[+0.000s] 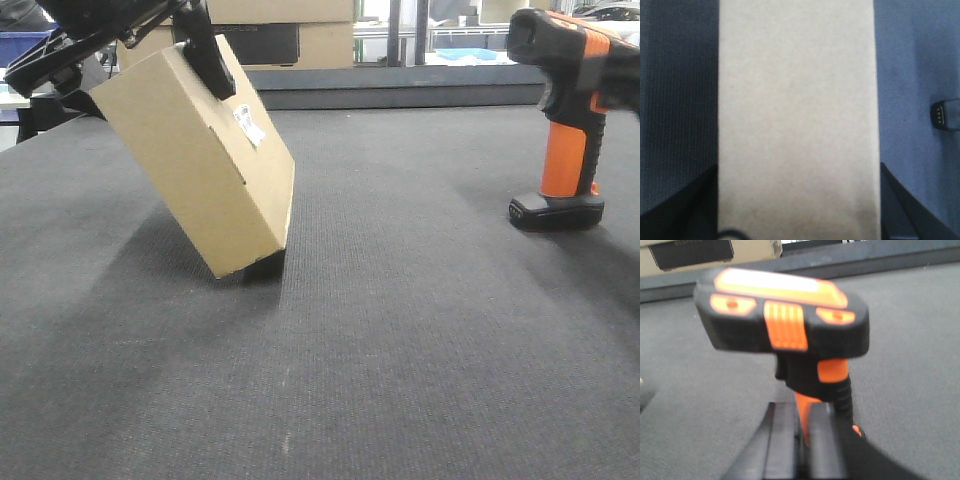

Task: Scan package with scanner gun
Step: 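Grasp the orange scanner gun's head with the right gripper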

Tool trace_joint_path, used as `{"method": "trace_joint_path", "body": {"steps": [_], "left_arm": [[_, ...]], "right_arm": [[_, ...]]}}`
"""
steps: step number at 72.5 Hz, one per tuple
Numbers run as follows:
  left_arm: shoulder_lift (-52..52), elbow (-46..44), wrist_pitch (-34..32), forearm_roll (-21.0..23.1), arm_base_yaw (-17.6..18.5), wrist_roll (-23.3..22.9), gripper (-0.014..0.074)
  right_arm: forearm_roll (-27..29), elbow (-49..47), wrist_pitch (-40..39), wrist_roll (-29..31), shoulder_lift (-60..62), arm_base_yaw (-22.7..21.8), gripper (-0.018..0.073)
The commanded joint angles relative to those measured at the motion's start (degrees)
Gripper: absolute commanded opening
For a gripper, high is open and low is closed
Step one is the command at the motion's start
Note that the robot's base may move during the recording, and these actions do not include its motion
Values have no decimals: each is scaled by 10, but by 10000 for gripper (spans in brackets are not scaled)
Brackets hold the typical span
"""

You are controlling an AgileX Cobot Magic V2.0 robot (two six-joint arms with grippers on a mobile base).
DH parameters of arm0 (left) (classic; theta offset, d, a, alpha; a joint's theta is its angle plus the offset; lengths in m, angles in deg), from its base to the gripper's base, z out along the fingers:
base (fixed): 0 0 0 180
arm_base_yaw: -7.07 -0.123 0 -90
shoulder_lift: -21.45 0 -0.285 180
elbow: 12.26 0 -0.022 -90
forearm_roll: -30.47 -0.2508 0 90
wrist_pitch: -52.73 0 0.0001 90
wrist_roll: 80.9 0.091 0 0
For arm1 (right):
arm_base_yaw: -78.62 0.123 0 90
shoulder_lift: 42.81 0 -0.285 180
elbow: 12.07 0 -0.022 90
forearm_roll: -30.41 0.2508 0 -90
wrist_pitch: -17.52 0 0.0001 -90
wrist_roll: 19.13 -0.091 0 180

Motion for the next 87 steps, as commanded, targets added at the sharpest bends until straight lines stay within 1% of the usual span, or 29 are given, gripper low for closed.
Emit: {"method": "trace_joint_path", "body": {"steps": [1, 4, 6, 14, 17, 23, 32, 44, 60, 87], "left_arm": [[6, -6, -7, 7, 4, -4, -111], [6, -6, -7, 6, 4, -4, -111], [6, -6, -7, 6, 4, -4, -111], [6, -6, -7, 5, 4, -4, -111], [6, -6, -7, 4, 4, -4, -111], [6, -6, -7, 4, 4, -4, -111], [6, -6, -7, 3, 4, -4, -111], [6, -6, -7, 3, 4, -4, -111], [6, -6, -7, 3, 4, -4, -111], [6, -6, -7, 3, 4, -4, -111]], "right_arm": [[-2, -4, -39, -1, -19, 1, 204], [-2, -4, -49, -1, -25, 1, 256], [-2, -4, -58, -1, -31, 1, 305], [-2, -4, -78, -1, -44, 1, 435], [-2, -4, -81, -1, -48, 1, 498], [0, -4, -88, -1, -56, 1, 565], [0, -5, -122, -1, -73, 1, 558], [0, -30, -126, -38, -90, 1, 558], [4, -82, -123, -37, -126, 1, 558], [12, -107, -134, -37, -170, 1, 558]]}}
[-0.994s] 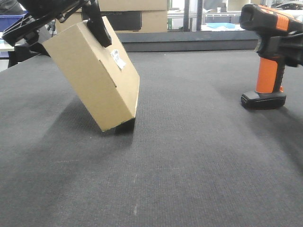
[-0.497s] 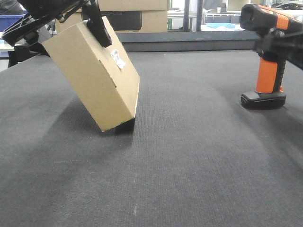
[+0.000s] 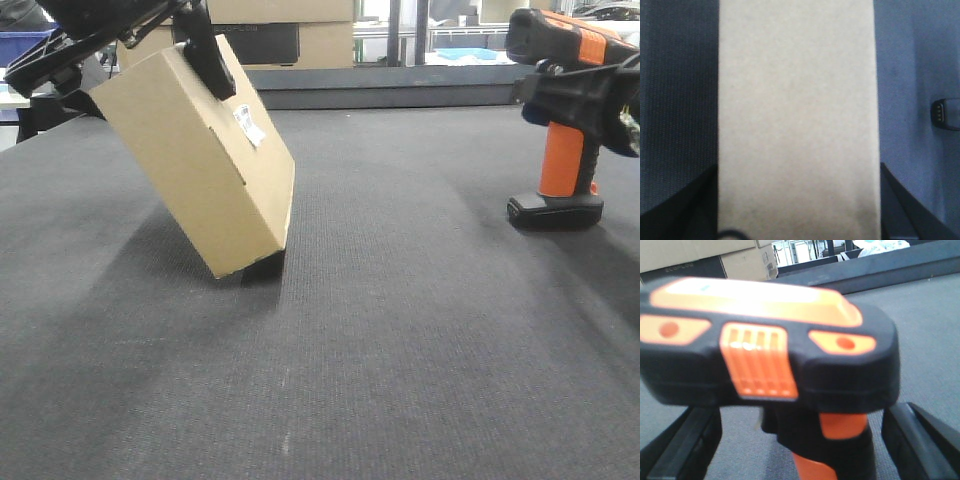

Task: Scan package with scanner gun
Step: 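Grasp the orange scanner gun's head with the right gripper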

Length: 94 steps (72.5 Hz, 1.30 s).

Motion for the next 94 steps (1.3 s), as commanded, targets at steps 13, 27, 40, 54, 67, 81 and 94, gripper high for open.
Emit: {"method": "trace_joint_path", "body": {"steps": [13, 27, 40, 54, 67, 81, 94], "left_arm": [[6, -6, -7, 2, 4, -4, -111], [6, -6, -7, 2, 4, -4, -111], [6, -6, -7, 2, 4, -4, -111], [6, -6, -7, 2, 4, -4, -111], [6, -6, -7, 2, 4, -4, -111], [6, -6, -7, 2, 4, -4, -111], [6, -6, -7, 2, 4, -4, -111]], "right_arm": [[18, -36, -17, -1, -24, 1, 558], [36, -51, -10, -1, -28, 1, 558], [52, -51, -10, -1, -28, 1, 558], [52, -51, -10, -1, -28, 1, 558], [52, -51, -10, -1, -28, 1, 435], [52, -51, -8, -1, -28, 1, 94], [50, -51, -10, -1, -28, 1, -167]]}}
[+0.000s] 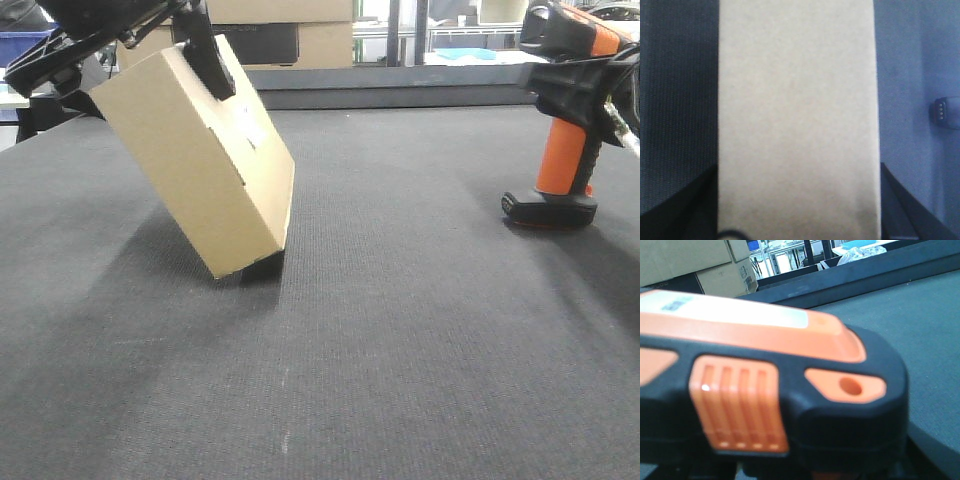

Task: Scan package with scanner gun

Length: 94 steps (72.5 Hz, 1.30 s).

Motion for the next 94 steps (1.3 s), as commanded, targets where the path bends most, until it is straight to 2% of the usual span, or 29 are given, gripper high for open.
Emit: {"method": "trace_joint_path", "body": {"steps": [1, 12, 18, 26, 35, 43, 76, 84, 94], "left_arm": [[6, -6, -7, 3, 4, -4, -111], [6, -6, -7, 3, 4, -4, -111], [6, -6, -7, 5, 4, -4, -111], [6, -6, -8, 7, 4, -4, -111], [6, -6, -10, 10, 4, -4, -111], [6, -6, -11, 17, 4, -4, -111], [6, -6, -11, 18, 4, -4, -111], [6, -6, -11, 18, 4, -4, -111], [6, -6, -8, 18, 4, -4, -111]], "right_arm": [[-3, -3, -13, -1, 1, 1, -167], [-50, -3, -13, 22, 18, 1, -166], [-69, -3, -13, 78, 36, 1, -166], [-68, -3, -13, 147, 57, 1, -166], [-55, -3, -13, 253, 69, 1, -166], [-43, -3, -2, 301, 69, 1, -166], [-39, -3, 16, 303, 69, 1, -166], [-37, -3, 16, 245, 69, 1, -166], [-2, -3, 16, 146, 65, 1, -166]]}}
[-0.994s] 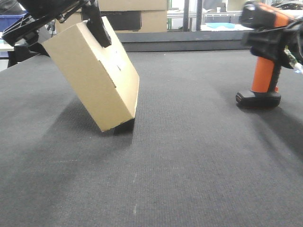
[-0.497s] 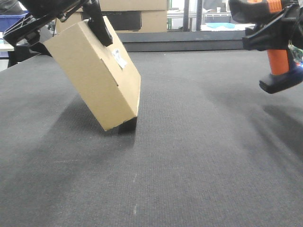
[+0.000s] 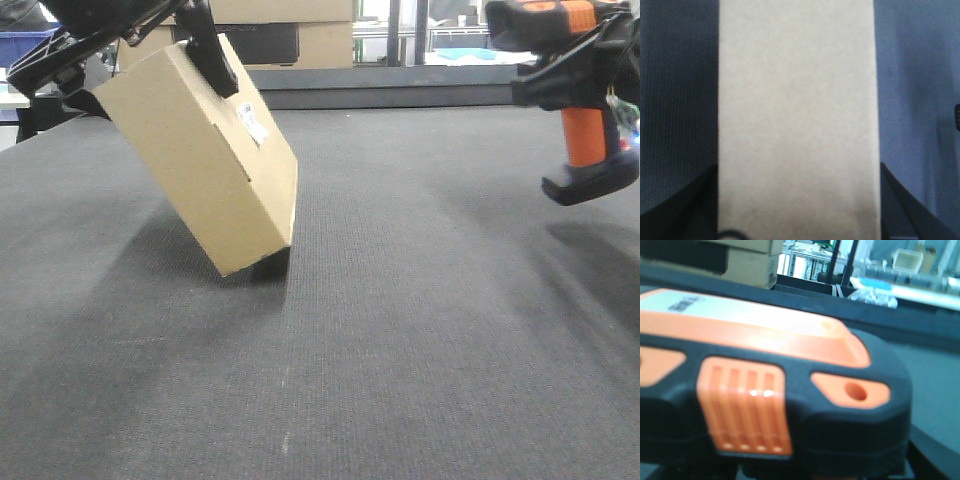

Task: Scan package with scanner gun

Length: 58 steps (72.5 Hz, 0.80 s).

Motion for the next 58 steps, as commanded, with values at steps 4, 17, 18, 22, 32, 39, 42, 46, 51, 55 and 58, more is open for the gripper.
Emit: {"method": "trace_joint_path", "body": {"steps": [4, 17, 18, 22, 32, 39, 42, 46, 51, 55, 58], "left_arm": [[6, -6, -6, 8, 4, -4, -111], [6, -6, -5, 8, 4, -4, -111], [6, -6, -5, 8, 4, -4, -111], [6, -6, -5, 8, 4, -4, -111], [6, -6, -5, 8, 4, -4, -111], [6, -6, -5, 8, 4, -4, -111], [6, -6, -5, 8, 4, -4, -111], [6, -6, -5, 8, 4, -4, -111], [6, -6, -5, 8, 4, -4, -111], [6, -6, -5, 8, 4, -4, -111], [6, -6, -5, 8, 4, -4, -111]], "right_arm": [[41, -3, -33, -90, -1, 0, -166], [37, -3, -52, -106, -21, 0, -169], [36, -3, -53, -106, -23, 0, -169], [31, -3, -62, -121, -29, 0, -169], [10, -3, -93, -180, -50, 0, -169], [-11, -3, -115, -181, -56, 0, -169], [-12, -3, -116, -181, -56, 0, -169], [-12, -3, -116, -181, -56, 0, -169], [-12, -3, -113, -181, -56, 0, -169], [-12, -3, -109, -181, -56, 0, -169], [-12, -3, -106, -181, -56, 0, -169]]}}
